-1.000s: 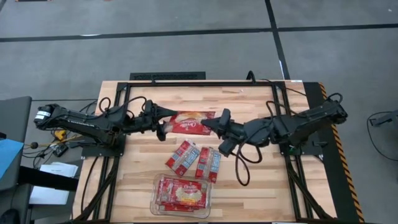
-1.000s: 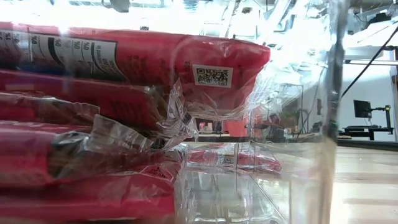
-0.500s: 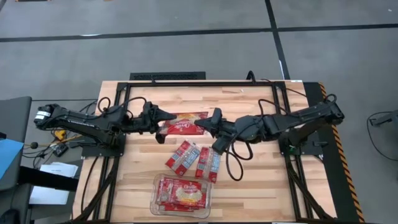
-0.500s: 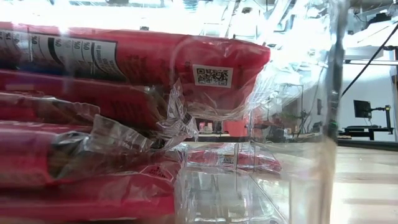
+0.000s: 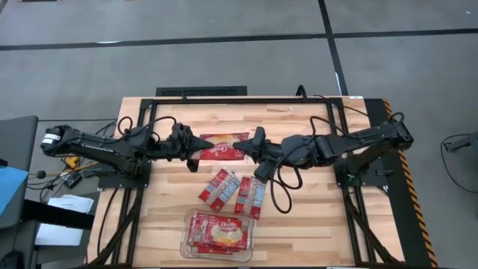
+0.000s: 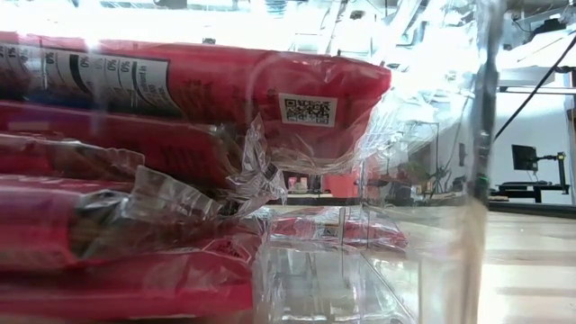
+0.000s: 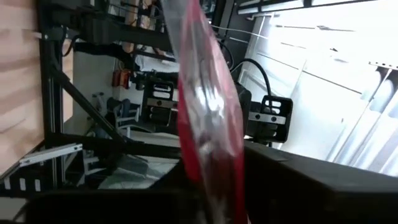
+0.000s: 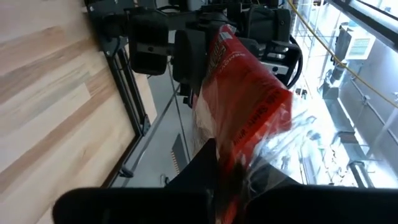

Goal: Sort popcorn bags into baskets
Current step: Put the red popcorn bag into the transparent bin

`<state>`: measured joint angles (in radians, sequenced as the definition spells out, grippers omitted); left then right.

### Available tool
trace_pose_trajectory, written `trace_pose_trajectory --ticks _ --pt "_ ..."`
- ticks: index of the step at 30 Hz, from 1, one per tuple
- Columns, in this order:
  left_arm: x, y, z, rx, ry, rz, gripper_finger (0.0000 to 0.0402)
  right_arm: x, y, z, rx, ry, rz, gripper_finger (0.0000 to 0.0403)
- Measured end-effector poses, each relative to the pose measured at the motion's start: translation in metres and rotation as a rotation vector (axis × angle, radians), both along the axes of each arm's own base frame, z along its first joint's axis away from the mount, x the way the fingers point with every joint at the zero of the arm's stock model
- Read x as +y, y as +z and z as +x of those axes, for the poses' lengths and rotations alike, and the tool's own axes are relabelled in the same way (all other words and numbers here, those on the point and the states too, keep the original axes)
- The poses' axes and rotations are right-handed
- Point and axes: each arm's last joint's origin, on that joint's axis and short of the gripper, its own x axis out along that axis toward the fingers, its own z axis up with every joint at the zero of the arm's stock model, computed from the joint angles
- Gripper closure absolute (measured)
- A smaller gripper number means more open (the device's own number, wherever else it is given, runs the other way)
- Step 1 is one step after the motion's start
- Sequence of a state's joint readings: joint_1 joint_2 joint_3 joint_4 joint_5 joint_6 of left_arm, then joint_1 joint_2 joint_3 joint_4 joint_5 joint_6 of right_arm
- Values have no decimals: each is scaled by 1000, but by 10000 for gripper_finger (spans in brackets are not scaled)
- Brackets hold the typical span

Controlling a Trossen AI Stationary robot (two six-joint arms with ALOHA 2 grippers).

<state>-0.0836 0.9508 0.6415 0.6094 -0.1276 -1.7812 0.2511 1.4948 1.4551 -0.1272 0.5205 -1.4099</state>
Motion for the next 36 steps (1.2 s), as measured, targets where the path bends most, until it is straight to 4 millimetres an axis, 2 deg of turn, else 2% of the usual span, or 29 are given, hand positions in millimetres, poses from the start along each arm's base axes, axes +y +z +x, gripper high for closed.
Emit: trace_pose_trajectory --ticks 4,11,17,23,25,28,33,36 --pt "2 0 0 2 24 35 390 -6 0 1 -12 -23 37 341" --pt "2 0 0 3 33 42 389 -4 2 -1 -45 -31 122 244" --pt "8 3 -4 -8 52 97 394 21 3 -10 -63 -126 105 149" --pt "8 5 -18 37 22 247 396 51 -2 -32 -122 -379 193 114" --pt "1 0 -23 108 -14 301 396 60 -4 -47 -148 -422 269 113" --pt "-16 -9 -30 215 -70 360 394 73 -4 -72 -239 -445 509 113" --pt "-55 -19 -34 295 -88 386 397 86 -4 -110 -327 -419 943 113" --pt "-80 -27 -36 329 -79 406 396 91 -6 -122 -353 -427 1090 113"
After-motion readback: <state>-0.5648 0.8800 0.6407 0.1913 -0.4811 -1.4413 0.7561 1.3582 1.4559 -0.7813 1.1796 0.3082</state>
